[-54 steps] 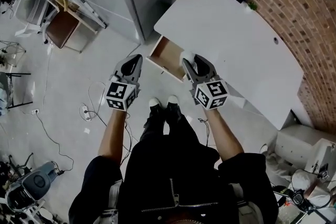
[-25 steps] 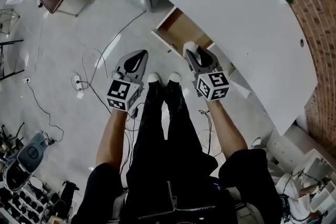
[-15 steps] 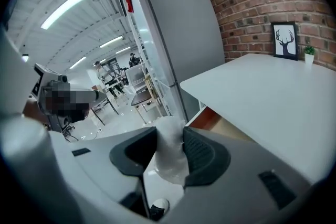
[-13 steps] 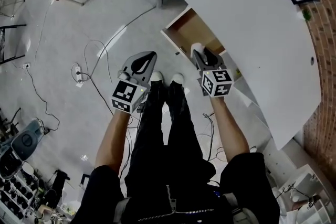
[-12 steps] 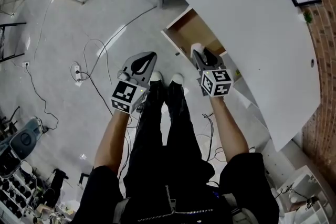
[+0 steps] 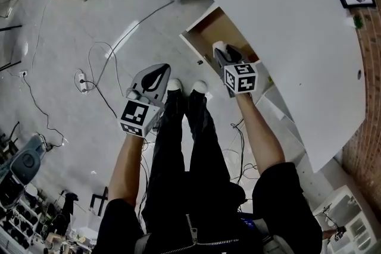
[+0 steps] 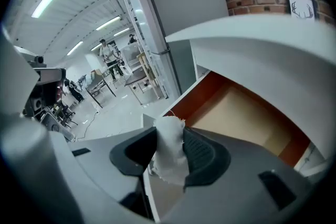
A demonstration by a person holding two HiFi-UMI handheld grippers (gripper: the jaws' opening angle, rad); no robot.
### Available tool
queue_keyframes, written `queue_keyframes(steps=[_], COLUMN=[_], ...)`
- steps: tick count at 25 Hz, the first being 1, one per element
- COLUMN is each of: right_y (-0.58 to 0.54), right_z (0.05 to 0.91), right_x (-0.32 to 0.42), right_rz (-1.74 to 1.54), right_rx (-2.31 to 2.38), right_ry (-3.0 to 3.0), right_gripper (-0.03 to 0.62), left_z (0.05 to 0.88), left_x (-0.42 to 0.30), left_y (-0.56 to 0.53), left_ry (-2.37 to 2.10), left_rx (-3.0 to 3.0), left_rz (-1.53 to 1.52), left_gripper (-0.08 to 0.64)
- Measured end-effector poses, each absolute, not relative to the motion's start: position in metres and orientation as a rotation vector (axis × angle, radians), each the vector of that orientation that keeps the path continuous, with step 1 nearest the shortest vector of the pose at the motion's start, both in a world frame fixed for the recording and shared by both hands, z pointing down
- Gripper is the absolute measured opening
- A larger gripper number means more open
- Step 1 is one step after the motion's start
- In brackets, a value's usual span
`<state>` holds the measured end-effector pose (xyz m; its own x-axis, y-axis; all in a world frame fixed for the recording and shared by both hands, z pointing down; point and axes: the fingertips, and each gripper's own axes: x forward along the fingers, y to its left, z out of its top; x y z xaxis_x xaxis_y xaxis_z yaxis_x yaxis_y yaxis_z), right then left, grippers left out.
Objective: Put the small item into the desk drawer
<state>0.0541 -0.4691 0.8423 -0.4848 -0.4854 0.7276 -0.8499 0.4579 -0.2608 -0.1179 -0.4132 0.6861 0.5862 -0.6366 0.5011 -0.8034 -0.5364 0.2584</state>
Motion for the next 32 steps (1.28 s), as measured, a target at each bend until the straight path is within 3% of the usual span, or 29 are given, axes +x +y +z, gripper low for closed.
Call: queue_keyframes(steps=[15, 32], right_y=[-0.487, -0.483], right_z=[0.951, 1.005], right_x=[0.058, 0.060], right_rz=[0.856, 0.857], right_rx=[0.938, 0.923], right_ry=[-1.927, -1.786], right_gripper=[0.165, 0.181], left_z=[0.708, 0.730], left_x=[-0.116, -0.148], left_y=[-0.412, -0.404], left_ry=[-1.167, -1.243], left_rx=[2.277, 2.169], left_rz=[0.467, 0.442], left_gripper=[0.020, 0.020])
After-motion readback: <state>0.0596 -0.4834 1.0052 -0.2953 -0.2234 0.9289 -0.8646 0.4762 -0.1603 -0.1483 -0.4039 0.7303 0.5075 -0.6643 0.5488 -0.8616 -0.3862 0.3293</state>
